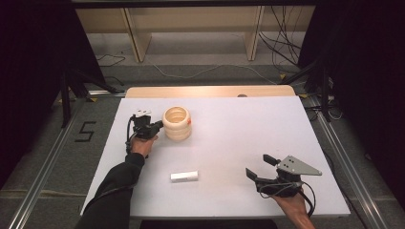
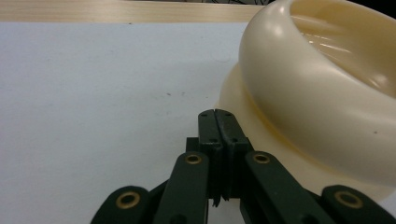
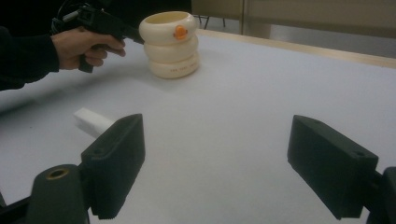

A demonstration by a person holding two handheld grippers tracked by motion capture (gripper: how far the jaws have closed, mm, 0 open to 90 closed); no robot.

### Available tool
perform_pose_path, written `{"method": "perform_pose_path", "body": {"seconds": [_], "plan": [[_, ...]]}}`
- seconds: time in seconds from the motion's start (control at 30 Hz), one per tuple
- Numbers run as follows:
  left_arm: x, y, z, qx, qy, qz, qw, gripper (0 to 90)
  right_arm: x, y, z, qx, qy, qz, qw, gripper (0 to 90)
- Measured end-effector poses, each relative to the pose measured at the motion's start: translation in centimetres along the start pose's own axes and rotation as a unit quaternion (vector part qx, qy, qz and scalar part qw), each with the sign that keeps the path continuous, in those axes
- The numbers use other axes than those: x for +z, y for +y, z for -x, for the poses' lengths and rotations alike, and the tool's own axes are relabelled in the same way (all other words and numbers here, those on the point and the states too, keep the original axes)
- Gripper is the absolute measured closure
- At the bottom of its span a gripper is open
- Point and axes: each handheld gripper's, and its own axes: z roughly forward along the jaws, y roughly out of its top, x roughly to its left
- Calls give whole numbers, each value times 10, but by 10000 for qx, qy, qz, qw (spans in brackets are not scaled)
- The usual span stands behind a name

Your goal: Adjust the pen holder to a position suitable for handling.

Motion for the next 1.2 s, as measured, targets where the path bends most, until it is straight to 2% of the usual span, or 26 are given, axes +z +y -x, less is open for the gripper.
{"method": "perform_pose_path", "body": {"seconds": [0.4, 0.8, 1.0, 1.2], "plan": [[12, 4, 29, 220, -295, -71, 9993, 890, 0, 0, 0, -22, 23, -32, 10000, 197], [21, 4, 53, 421, -468, -147, 9979, 890, 1, 0, 1, -25, 41, -44, 10000, 198], [26, 4, 66, 460, -550, -142, 9973, 890, 1, 0, 1, -17, 42, -46, 10000, 198], [29, 4, 72, 527, -599, -164, 9967, 889, 1, 0, 1, -21, 50, -44, 10000, 198]]}}
